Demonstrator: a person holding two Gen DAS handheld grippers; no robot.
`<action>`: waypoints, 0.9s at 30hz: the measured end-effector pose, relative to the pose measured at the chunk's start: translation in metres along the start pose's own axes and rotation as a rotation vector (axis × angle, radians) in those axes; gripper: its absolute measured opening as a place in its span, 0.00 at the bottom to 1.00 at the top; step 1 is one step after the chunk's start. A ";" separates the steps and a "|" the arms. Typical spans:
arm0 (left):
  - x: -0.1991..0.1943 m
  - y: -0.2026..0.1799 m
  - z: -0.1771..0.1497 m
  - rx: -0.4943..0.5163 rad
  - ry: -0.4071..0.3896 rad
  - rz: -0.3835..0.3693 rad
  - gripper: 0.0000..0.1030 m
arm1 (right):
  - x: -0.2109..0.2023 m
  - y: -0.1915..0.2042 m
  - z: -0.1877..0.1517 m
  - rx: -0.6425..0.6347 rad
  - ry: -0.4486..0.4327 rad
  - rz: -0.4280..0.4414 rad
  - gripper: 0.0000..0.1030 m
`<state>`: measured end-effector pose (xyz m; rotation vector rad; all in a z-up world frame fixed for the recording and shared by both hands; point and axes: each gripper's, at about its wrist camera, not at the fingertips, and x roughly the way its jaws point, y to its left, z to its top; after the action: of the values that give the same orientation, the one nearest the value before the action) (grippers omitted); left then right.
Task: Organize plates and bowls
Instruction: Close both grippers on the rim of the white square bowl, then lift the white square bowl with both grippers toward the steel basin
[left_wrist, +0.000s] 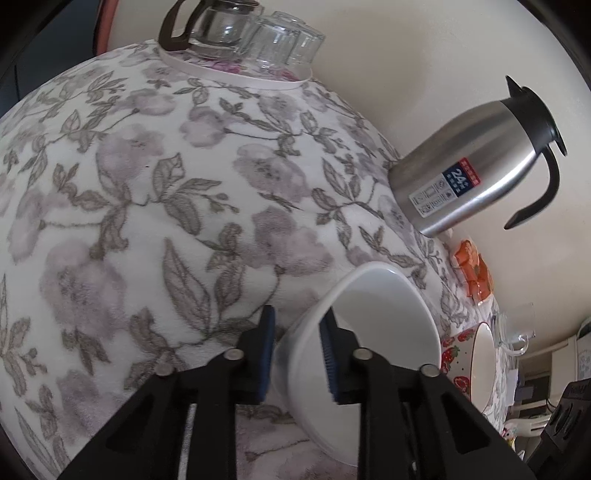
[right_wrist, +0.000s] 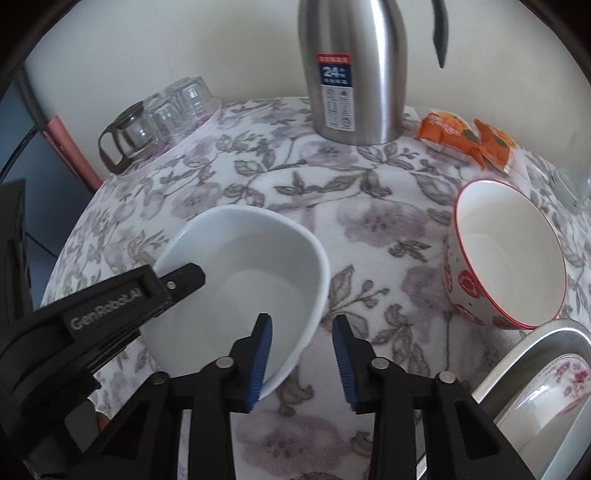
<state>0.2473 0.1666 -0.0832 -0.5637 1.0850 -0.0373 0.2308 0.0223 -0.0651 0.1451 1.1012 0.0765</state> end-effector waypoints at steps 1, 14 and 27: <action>0.000 -0.001 0.000 0.006 0.001 0.002 0.20 | 0.000 0.001 0.000 -0.002 -0.001 0.003 0.27; -0.019 -0.011 -0.001 0.075 -0.007 0.040 0.17 | -0.019 -0.002 -0.003 -0.002 -0.017 0.007 0.21; -0.064 -0.037 -0.011 0.137 -0.058 -0.022 0.17 | -0.073 -0.018 -0.010 0.030 -0.110 0.037 0.21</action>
<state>0.2162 0.1488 -0.0173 -0.4511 1.0115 -0.1133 0.1886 -0.0044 -0.0076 0.1949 0.9901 0.0845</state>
